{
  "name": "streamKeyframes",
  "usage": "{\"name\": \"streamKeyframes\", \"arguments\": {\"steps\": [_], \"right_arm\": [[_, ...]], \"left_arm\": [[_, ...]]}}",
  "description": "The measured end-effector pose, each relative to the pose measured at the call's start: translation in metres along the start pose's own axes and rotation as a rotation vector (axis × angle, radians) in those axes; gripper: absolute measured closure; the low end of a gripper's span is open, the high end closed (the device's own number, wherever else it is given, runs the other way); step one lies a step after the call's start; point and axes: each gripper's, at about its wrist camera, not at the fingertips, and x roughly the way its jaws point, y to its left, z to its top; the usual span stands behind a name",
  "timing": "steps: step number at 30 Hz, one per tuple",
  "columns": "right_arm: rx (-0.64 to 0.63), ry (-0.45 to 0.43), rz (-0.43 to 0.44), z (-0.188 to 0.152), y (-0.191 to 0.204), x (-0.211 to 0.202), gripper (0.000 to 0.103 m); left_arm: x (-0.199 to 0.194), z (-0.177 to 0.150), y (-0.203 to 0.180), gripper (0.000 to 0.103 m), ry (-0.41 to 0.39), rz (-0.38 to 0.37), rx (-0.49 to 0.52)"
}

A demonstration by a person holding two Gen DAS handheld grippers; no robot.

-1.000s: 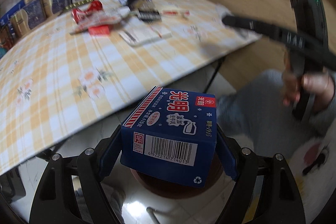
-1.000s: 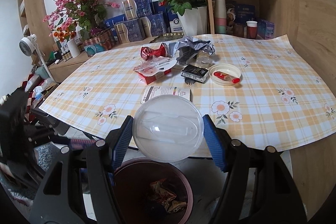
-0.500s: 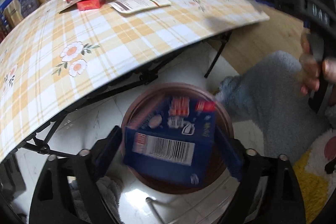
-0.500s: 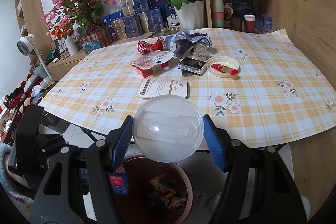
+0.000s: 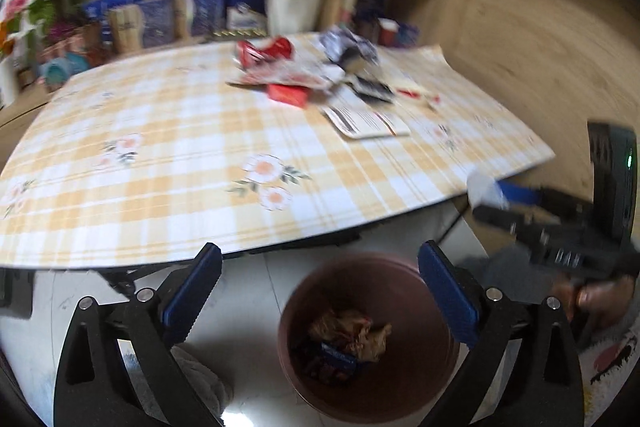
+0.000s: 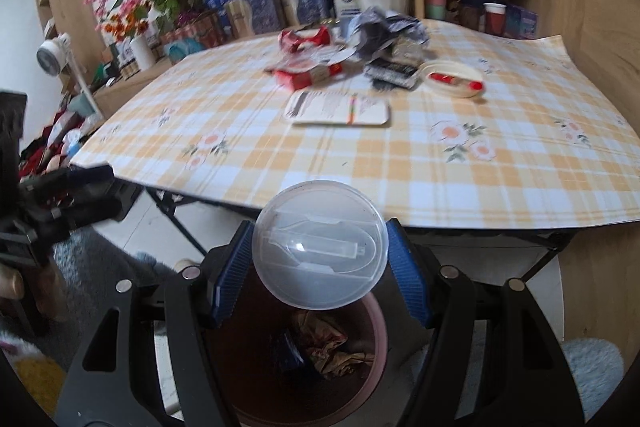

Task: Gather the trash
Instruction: 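Drop the carton into the bin with the left tool while the right tool carries the lid over it, then open the right tool to release the plastic lid into the bin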

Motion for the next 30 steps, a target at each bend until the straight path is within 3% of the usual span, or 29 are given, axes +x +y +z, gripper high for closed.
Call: {"name": "streamKeyframes", "arguments": {"steps": [7, 12, 22, 23, 26, 30], "right_arm": [[-0.079, 0.057, 0.038, -0.009, 0.021, 0.017, 0.036], [-0.126, 0.099, 0.043, -0.014, 0.031, 0.026, 0.036], [-0.154, 0.145, 0.032, -0.02, 0.035, 0.032, 0.036], [-0.153, 0.147, 0.031, -0.021, 0.035, 0.033, 0.035], [-0.152, 0.149, 0.029, -0.021, 0.035, 0.034, 0.018], [-0.156, 0.145, 0.018, -0.021, 0.036, 0.033, 0.009]], "left_arm": [[-0.018, -0.004, 0.01, 0.006, -0.087, 0.105, -0.042], [-0.02, -0.007, 0.02, 0.006, -0.088, 0.121, -0.078], [-0.02, -0.009, 0.009, 0.006, -0.086, 0.127, -0.038], [-0.019, -0.009, 0.01, 0.006, -0.084, 0.125, -0.041], [-0.018, -0.009, 0.014, 0.006, -0.081, 0.122, -0.054], [-0.019, -0.01, 0.016, 0.006, -0.086, 0.085, -0.065]]}}
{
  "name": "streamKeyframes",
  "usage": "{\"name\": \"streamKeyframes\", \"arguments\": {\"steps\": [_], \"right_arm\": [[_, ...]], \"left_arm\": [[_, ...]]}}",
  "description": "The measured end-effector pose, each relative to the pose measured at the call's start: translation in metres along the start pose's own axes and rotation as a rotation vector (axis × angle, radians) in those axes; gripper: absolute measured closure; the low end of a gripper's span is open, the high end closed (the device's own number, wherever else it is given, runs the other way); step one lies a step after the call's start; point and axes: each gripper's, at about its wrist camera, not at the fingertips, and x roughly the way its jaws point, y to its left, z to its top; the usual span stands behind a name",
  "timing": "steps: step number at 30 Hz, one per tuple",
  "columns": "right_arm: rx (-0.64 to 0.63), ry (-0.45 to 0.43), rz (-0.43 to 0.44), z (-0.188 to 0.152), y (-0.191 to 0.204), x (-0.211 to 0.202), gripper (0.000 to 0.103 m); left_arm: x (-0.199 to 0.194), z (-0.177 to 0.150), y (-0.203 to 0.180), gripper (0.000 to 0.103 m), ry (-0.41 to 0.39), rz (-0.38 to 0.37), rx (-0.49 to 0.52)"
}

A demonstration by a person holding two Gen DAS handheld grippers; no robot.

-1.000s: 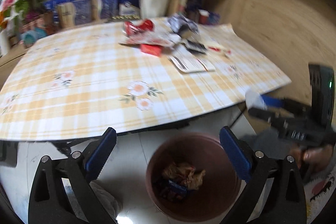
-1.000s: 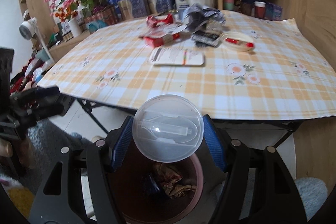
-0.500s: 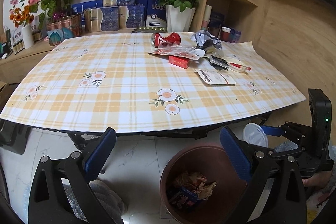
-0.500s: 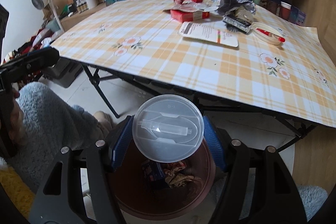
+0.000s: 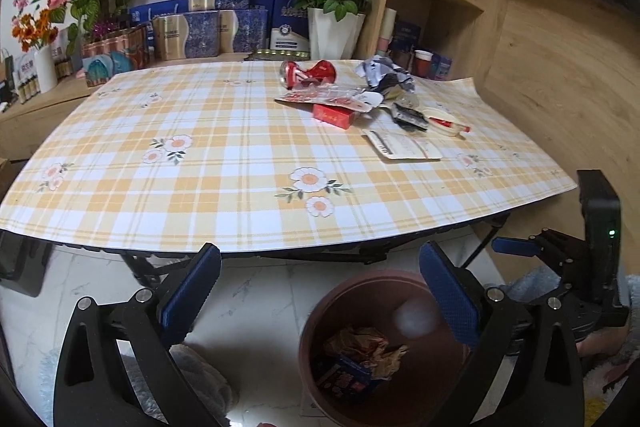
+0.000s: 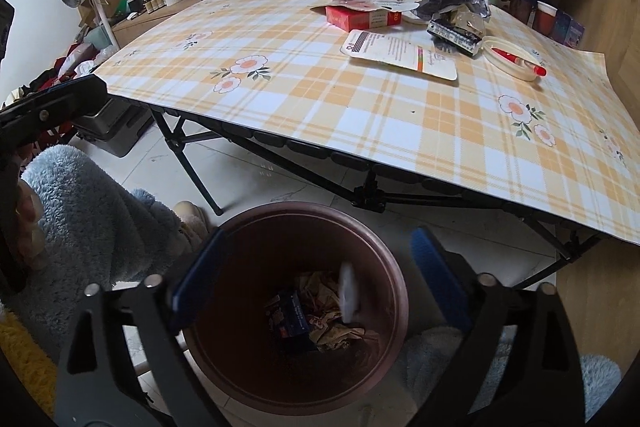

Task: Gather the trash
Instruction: 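Open the right tool to release the plastic lid into the bin, then grasp the crumpled foil with the right tool while the left tool grasps the crushed red can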

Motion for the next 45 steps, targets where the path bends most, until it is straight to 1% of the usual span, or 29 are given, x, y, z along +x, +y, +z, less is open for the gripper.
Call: {"name": "streamKeyframes", "arguments": {"steps": [5, 10, 17, 21, 24, 28, 34, 35, 37, 38, 40, 43, 45], "right_arm": [[0.013, -0.006, -0.012, 0.001, -0.003, -0.002, 0.006], [0.043, -0.02, -0.005, 0.003, -0.009, -0.005, 0.006], [0.098, -0.037, 0.004, 0.004, -0.02, -0.01, 0.006], [0.135, -0.039, 0.007, 0.005, -0.026, -0.011, 0.006], [0.179, -0.054, -0.008, 0.01, -0.036, -0.014, 0.006], [0.22, -0.084, -0.03, 0.022, -0.054, -0.019, 0.006], [0.245, -0.121, -0.076, 0.059, -0.088, -0.026, 0.006], [0.232, -0.124, -0.082, 0.069, -0.096, -0.027, 0.006], [0.171, -0.111, -0.148, 0.091, -0.106, -0.025, 0.006], [0.139, -0.105, -0.174, 0.101, -0.109, -0.023, 0.006], [0.064, -0.099, -0.202, 0.121, -0.116, -0.019, 0.006], [-0.098, -0.076, -0.265, 0.162, -0.127, 0.001, 0.006], [-0.173, -0.062, -0.297, 0.184, -0.134, 0.017, 0.006]], "left_arm": [[-0.001, 0.0, -0.001, 0.006, -0.005, 0.008, 0.002], [-0.004, 0.001, 0.001, 0.006, -0.028, 0.006, -0.011], [-0.005, 0.002, 0.004, 0.006, -0.038, 0.008, -0.024], [-0.006, 0.008, 0.01, 0.006, -0.05, 0.013, -0.044], [-0.007, 0.018, 0.016, 0.006, -0.066, 0.022, -0.054], [0.0, 0.047, 0.025, 0.006, -0.056, 0.044, -0.048], [0.017, 0.095, 0.045, 0.006, -0.039, 0.034, -0.107], [0.021, 0.102, 0.048, 0.006, -0.032, 0.038, -0.115], [0.035, 0.119, 0.057, 0.006, 0.01, 0.035, -0.142], [0.039, 0.123, 0.059, 0.006, 0.017, 0.032, -0.151], [0.051, 0.135, 0.066, 0.006, 0.039, 0.03, -0.177], [0.072, 0.152, 0.074, 0.006, 0.069, 0.025, -0.202], [0.085, 0.161, 0.078, 0.006, 0.085, 0.026, -0.215]]}}
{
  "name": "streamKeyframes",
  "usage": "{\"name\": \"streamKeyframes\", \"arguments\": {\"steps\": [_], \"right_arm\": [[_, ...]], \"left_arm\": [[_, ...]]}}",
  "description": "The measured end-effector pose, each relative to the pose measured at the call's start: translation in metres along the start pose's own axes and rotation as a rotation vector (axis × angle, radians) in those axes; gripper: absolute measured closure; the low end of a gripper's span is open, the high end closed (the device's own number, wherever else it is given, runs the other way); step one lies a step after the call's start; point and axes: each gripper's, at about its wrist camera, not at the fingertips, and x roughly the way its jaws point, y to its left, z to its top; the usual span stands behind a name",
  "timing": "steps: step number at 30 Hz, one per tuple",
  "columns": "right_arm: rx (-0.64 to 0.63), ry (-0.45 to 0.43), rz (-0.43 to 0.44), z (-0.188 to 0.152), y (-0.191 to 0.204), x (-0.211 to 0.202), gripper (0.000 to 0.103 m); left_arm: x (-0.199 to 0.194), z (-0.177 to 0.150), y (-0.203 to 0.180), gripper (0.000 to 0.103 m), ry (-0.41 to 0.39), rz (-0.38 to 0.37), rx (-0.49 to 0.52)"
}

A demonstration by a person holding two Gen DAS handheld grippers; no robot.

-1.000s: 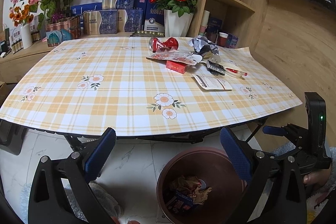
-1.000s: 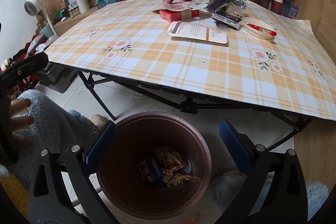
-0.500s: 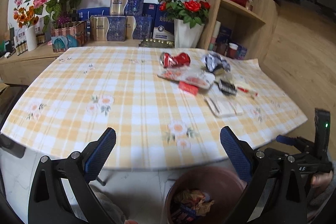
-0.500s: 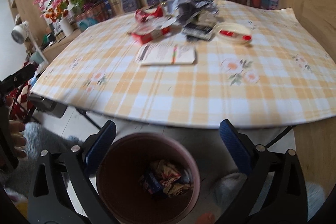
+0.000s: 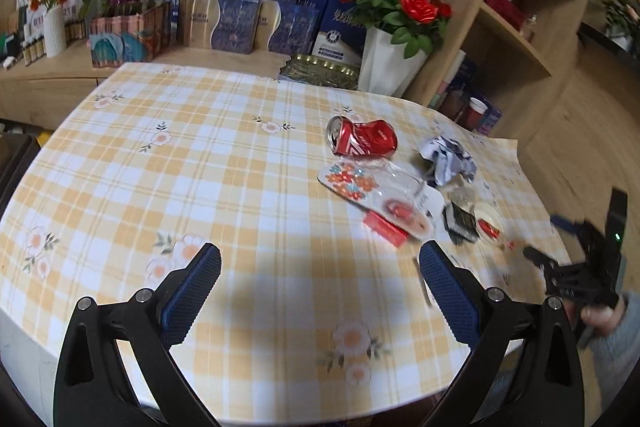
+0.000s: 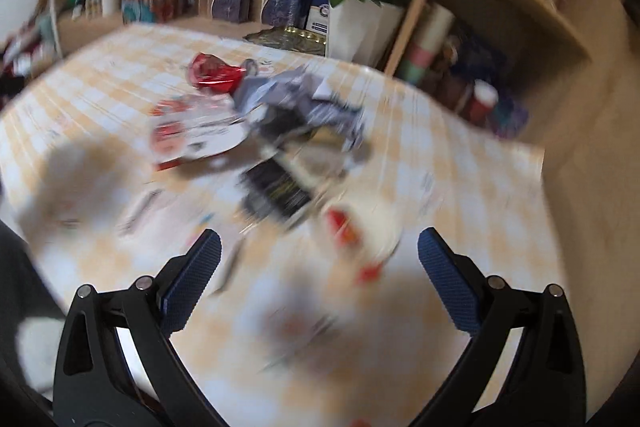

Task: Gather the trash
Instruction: 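Grasp the crumpled foil with the right tool while the left tool grasps the crushed red can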

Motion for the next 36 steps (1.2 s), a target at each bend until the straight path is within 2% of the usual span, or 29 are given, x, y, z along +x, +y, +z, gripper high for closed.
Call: {"name": "streamKeyframes", "arguments": {"steps": [2, 7, 11, 15, 16, 18, 19, 21, 24, 29, 32, 36], "right_arm": [[-0.059, 0.015, -0.01, 0.023, -0.006, 0.026, 0.006], [-0.175, 0.056, 0.027, 0.069, -0.016, 0.088, 0.006], [-0.299, 0.082, 0.013, 0.091, -0.005, 0.126, 0.006], [-0.328, 0.085, 0.048, 0.108, 0.0, 0.146, 0.007], [-0.33, 0.083, 0.087, 0.112, 0.0, 0.149, 0.011], [-0.341, 0.086, 0.127, 0.114, 0.002, 0.149, 0.063], [-0.332, 0.093, 0.135, 0.116, 0.001, 0.149, 0.061], [-0.291, 0.056, 0.171, 0.116, -0.003, 0.14, 0.071], [-0.21, -0.004, 0.17, 0.117, -0.013, 0.123, 0.072], [0.039, -0.11, 0.124, 0.11, -0.048, 0.091, 0.074], [0.227, -0.168, 0.105, 0.096, -0.073, 0.069, 0.074], [0.38, -0.222, 0.105, 0.073, -0.098, 0.048, 0.074]], "left_arm": [[0.015, 0.012, 0.001, 0.006, 0.015, 0.002, -0.016], [0.046, 0.033, 0.009, 0.006, 0.052, -0.039, -0.09], [0.072, 0.047, 0.021, 0.006, 0.084, -0.071, -0.171], [0.092, 0.058, 0.027, 0.006, 0.115, -0.104, -0.227], [0.097, 0.061, 0.028, 0.006, 0.119, -0.112, -0.235], [0.108, 0.067, 0.029, 0.006, 0.128, -0.13, -0.254], [0.113, 0.071, 0.029, 0.009, 0.132, -0.142, -0.264], [0.124, 0.077, 0.027, 0.015, 0.142, -0.166, -0.282], [0.141, 0.085, 0.023, 0.021, 0.153, -0.18, -0.301], [0.175, 0.103, 0.013, 0.026, 0.168, -0.184, -0.342], [0.197, 0.113, 0.002, 0.029, 0.174, -0.163, -0.339], [0.229, 0.122, -0.01, 0.034, 0.194, -0.122, -0.327]]}}
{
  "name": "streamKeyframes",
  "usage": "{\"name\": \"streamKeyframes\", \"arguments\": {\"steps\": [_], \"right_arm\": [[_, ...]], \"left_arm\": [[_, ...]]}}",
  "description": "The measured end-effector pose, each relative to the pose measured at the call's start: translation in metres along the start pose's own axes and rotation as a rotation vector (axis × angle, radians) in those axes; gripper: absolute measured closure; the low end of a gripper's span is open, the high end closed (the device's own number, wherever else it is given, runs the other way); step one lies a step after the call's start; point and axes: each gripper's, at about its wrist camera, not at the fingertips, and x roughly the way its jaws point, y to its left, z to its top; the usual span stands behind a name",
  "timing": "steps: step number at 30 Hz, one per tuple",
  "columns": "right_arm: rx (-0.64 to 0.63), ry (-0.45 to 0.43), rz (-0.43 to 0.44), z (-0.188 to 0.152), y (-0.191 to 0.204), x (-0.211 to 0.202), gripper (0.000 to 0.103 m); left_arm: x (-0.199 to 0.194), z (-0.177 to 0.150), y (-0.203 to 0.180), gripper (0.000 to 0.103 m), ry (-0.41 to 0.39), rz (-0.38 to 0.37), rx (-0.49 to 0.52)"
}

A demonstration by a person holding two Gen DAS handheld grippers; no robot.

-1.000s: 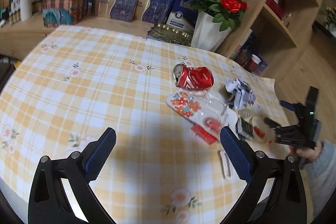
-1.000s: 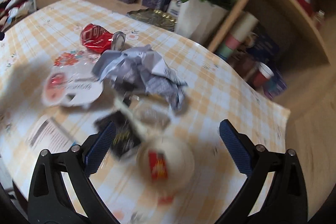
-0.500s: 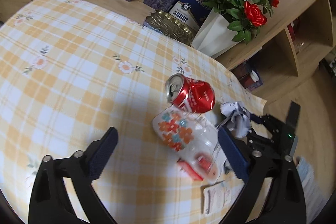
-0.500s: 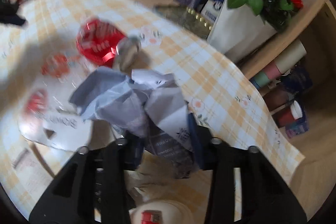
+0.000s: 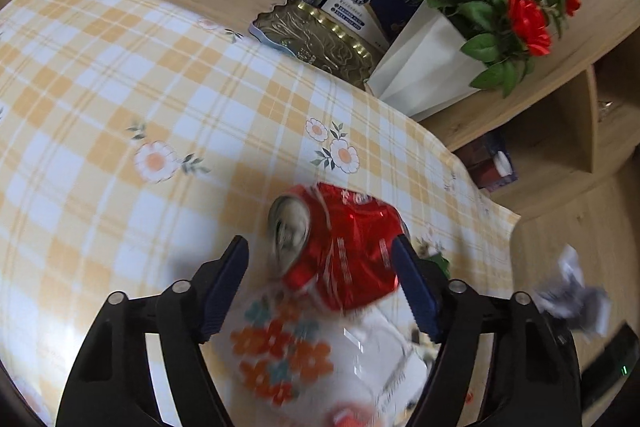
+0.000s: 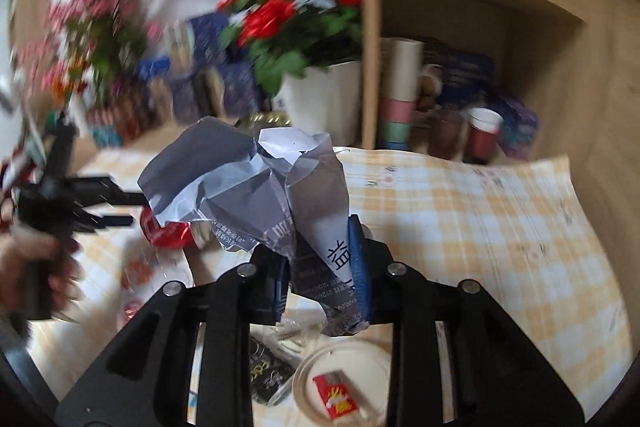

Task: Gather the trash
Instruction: 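Grasp the crumpled foil with the right tool while the left tool grasps the crushed red can, then carry the red can and the foil toward the brown bin with both tools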

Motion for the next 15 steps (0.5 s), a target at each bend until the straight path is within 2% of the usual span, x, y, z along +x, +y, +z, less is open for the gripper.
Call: {"name": "streamKeyframes", "arguments": {"steps": [4, 6, 7, 15], "right_arm": [[0.058, -0.009, 0.001, -0.012, -0.017, -0.019, 0.074], [0.083, -0.01, 0.0, -0.018, -0.025, -0.026, 0.074], [0.095, -0.007, 0.002, -0.02, -0.029, -0.029, 0.074], [0.128, 0.004, -0.021, -0.041, -0.038, -0.046, 0.074]], "left_arm": [[0.021, 0.004, -0.004, 0.045, 0.016, 0.063, 0.013], [0.028, 0.004, -0.004, 0.058, 0.016, 0.102, 0.028], [0.031, 0.004, -0.003, 0.07, 0.017, 0.124, 0.036], [0.008, 0.0, -0.012, 0.072, -0.072, 0.129, 0.129]]}}
